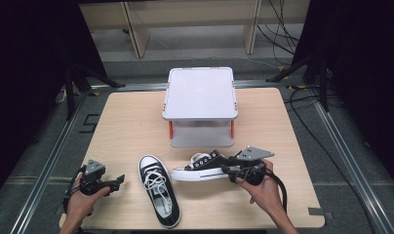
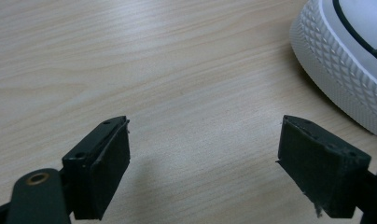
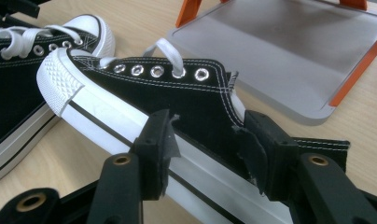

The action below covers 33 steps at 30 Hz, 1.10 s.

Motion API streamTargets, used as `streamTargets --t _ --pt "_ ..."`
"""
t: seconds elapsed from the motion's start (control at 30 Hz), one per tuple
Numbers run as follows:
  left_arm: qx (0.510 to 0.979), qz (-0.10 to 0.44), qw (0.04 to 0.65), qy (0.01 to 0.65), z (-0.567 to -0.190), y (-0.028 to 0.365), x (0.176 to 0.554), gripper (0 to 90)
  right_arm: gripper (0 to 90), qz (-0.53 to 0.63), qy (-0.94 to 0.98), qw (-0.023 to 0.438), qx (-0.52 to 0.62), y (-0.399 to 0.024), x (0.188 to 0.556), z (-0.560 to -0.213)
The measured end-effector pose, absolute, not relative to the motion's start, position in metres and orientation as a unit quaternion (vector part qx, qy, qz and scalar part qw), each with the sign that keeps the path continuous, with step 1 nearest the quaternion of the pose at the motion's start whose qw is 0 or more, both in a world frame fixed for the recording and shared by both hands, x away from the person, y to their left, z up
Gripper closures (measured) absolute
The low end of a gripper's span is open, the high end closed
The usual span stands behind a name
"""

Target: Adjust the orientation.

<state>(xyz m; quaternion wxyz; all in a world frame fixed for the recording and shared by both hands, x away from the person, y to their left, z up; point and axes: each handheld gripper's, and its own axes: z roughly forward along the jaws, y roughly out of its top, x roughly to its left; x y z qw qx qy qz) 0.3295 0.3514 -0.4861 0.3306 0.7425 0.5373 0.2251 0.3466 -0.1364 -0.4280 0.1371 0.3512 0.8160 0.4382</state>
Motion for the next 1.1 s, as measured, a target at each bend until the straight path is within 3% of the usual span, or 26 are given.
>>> streamTargets --t 0.37,0.47,0.67,0.87,1.07,1.1 --pt "0.743 0.228 0.330 0.535 -0.486 0.351 0.330 16.5 53.8 0.409 0.846 0.148 0.308 -0.135 0.319 -0.435" --pt "0.743 0.229 0.330 0.536 -0.486 0.351 0.330 16.6 49.0 0.385 0.862 0.139 0.299 -0.132 0.316 -0.444" --pt "0.741 0.226 0.331 0.539 -0.486 0.351 0.329 16.6 46.1 0.423 0.847 0.164 0.277 -0.134 0.309 -0.421" --pt "0.742 0.227 0.332 0.537 -0.486 0.351 0.329 16.5 46.3 0.427 0.839 0.178 0.286 -0.151 0.320 -0.414" --pt "0.745 0.228 0.325 0.537 -0.487 0.352 0.330 16.5 48.4 0.399 0.853 0.164 0.293 -0.163 0.354 -0.427" --pt "0.741 0.229 0.325 0.541 -0.488 0.352 0.331 16.5 50.3 0.393 0.859 0.145 0.294 -0.160 0.357 -0.432"
